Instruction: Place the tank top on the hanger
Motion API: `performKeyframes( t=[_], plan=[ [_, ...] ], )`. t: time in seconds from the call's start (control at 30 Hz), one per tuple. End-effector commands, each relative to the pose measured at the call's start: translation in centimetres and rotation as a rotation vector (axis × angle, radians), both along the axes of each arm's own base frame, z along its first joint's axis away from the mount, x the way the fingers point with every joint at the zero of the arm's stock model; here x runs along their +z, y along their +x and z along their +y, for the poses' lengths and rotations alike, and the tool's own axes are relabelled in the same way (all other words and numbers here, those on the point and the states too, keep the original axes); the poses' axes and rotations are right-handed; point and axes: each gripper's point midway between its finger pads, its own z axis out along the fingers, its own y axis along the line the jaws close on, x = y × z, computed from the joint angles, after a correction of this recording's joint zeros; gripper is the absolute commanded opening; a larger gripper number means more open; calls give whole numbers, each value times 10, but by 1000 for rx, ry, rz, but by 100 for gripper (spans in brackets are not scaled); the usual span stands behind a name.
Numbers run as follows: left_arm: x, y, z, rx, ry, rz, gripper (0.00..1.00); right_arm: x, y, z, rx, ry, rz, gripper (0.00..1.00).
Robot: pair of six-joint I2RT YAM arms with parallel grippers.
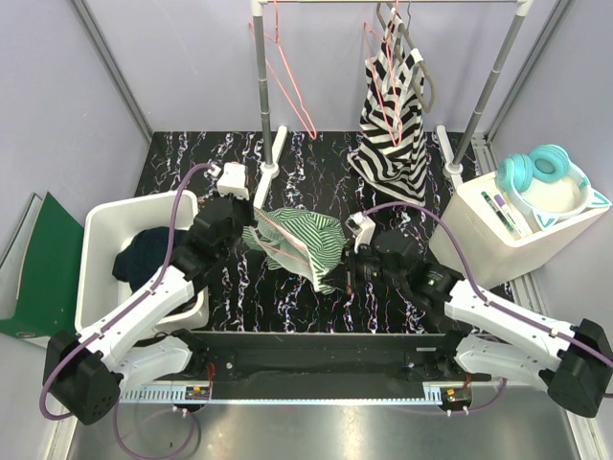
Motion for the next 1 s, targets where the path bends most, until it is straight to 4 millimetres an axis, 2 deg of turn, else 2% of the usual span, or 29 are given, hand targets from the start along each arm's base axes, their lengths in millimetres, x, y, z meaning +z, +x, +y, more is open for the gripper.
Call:
performKeyframes(
  t=[0.0, 0.2, 0.47, 0.77, 0.97],
  plan=[
    [27, -1, -16, -42, -126, -84, 0, 34, 8, 19, 26, 107, -41, 0],
    [20, -5, -31, -89, -147, -64, 0, 49, 22, 32, 18, 132, -90, 0],
    [13, -16, -42, -132, -201, -50, 0, 57, 45, 48, -8, 116, -132, 0],
    [23, -5, -48, -102, -244, -60, 0, 54, 50, 76, 49, 152, -95, 0],
    [31, 4, -41, -38, -237, -76, 0, 51, 38, 77, 65, 123, -111, 0]
  ],
)
